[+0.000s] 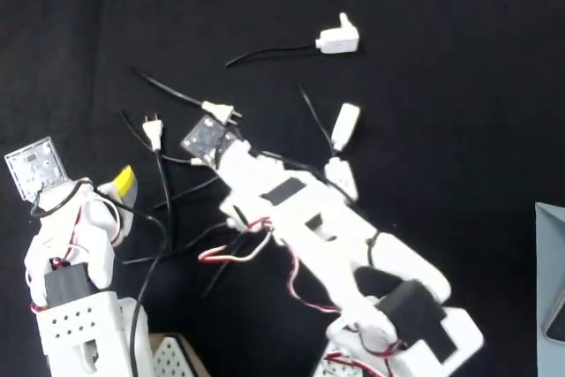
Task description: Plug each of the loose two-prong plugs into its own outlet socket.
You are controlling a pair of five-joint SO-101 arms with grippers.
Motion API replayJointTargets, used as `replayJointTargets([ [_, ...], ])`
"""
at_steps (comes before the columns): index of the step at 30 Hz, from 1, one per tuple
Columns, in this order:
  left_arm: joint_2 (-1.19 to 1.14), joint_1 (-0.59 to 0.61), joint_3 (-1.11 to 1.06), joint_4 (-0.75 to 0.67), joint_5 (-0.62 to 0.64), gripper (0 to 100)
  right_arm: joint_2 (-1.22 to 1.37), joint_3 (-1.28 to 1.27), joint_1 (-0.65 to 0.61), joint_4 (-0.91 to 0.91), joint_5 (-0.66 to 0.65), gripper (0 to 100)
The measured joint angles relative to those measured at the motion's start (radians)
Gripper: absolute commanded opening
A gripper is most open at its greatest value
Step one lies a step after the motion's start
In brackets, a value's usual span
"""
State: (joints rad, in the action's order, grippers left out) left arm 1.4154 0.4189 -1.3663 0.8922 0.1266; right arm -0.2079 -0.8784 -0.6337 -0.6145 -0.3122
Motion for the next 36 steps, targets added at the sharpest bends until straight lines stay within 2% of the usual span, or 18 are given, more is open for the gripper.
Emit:
replayJointTargets([
  [5, 0.0, 0.0, 0.0, 0.0, 0.0, 29, -0.137, -0.008, 0.003, -0.227, -0.003, 1.2],
  [8, 0.0, 0.0, 0.0, 0.0, 0.0, 29, -0.198, -0.057, 0.002, -0.293, -0.003, 1.2],
  [19, 0.0, 0.0, 0.0, 0.0, 0.0, 29, -0.321, -0.049, 0.002, -0.313, -0.003, 2.1],
  [23, 0.0, 0.0, 0.0, 0.0, 0.0, 29, -0.325, 0.012, 0.026, -0.313, -0.002, 13.2],
  [26, 0.0, 0.0, -0.012, -0.006, 0.0, 29, -0.298, 0.044, 0.026, -0.313, -0.003, 18.8],
  [32, 0.0, 0.0, -0.031, -0.048, 0.0, 29, -0.126, 0.183, 0.026, -0.284, -0.005, 19.1],
  [36, 0.0, 0.0, -0.031, -0.048, 0.0, 29, 0.041, 0.316, 0.025, -0.284, -0.058, 19.1],
])
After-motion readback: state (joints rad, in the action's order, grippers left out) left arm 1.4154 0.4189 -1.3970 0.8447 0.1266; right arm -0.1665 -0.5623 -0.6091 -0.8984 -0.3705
